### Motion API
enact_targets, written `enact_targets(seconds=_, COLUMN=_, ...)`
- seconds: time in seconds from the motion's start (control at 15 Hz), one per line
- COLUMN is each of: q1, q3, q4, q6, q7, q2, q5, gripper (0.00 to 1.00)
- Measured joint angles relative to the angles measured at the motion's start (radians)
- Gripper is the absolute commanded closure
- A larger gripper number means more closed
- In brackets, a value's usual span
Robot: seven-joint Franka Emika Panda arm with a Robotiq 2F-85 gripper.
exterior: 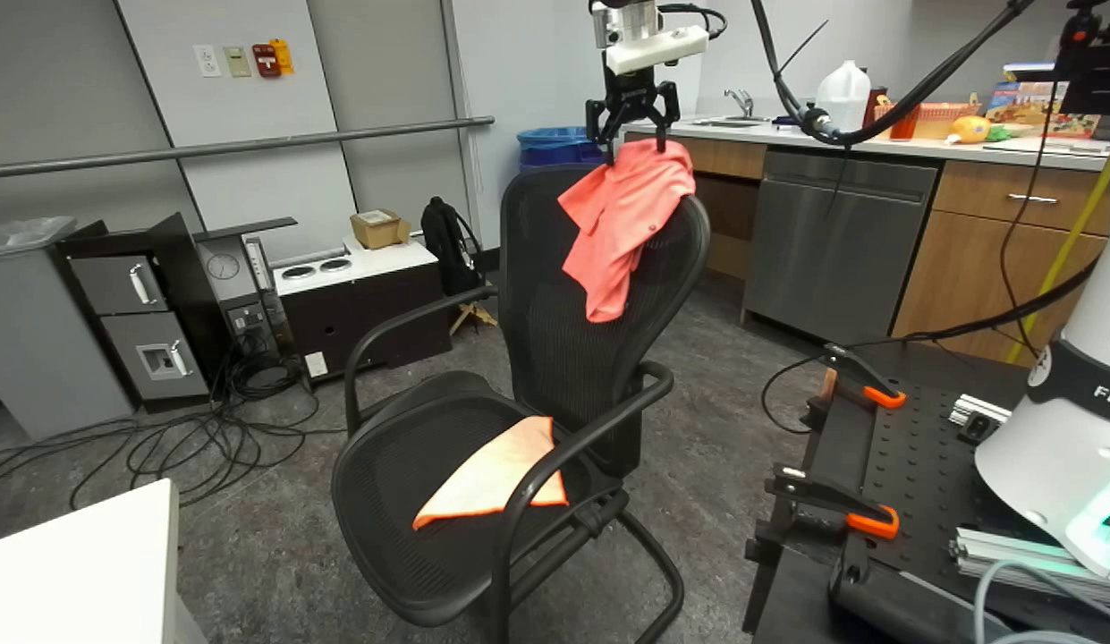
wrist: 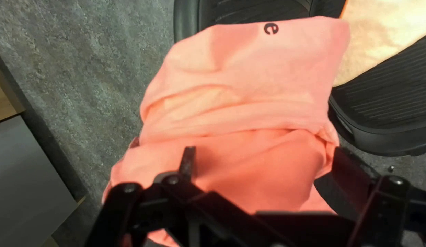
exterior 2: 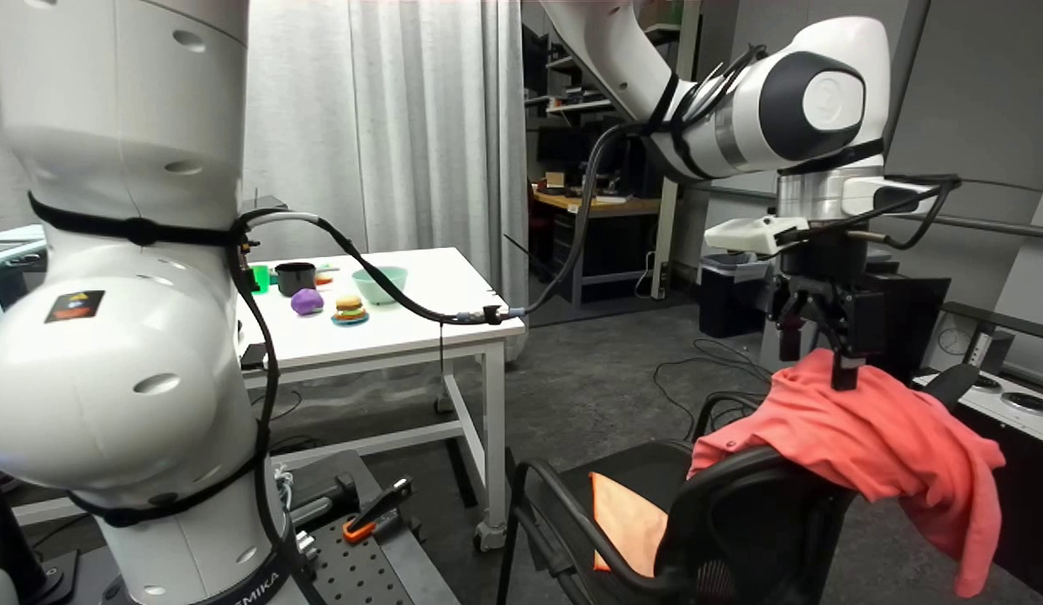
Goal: Take the cloth and the shirt off the back of the chair and put them on the seat
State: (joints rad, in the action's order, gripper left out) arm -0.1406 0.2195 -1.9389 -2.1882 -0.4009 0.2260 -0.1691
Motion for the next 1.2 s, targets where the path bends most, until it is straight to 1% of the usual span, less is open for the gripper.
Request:
enact_targets(seconds=0.2, q1=0.000, q3=0.001, q4=0.010, q6=-0.023, q7=0.000, q2=0.022, q5=0.000, gripper=0.51)
enact_targets(seconds=0.33, q1=0.000, q3=0.001, q4=0.016, q6=-0.031, q7=0.000, q2=0.029, q5=0.000, gripper=0.65)
enact_targets(seconds=0.53, q1=0.002, q3=0.001, q4=0.028, q6=-0.034, q7=-0.004, q2=0.031, q5=0.000, gripper=0.89)
enact_targets(seconds=0.6, q1=0.003, q3=0.001, q4=0.033, q6=-0.037, q7=-0.008, q2=0.031, q5=0.000, gripper=0.95)
enact_targets(seconds=0.67, q1=0.005, q3=0.001, q4=0.036, q6=-0.045, q7=-0.013, q2=0.031, q5=0.000, gripper=1.00)
enact_targets(seconds=1.0, q1=0.021, q3=0.000, q4=0.052, q6=-0.111, q7=-0.049, q2=0.030, q5=0.000, gripper=0.99)
enact_targets(seconds=1.2, q1=0.046, q3=-0.002, q4=0.059, q6=-0.170, q7=-0.073, q2=0.023, q5=-0.018, gripper=0.99)
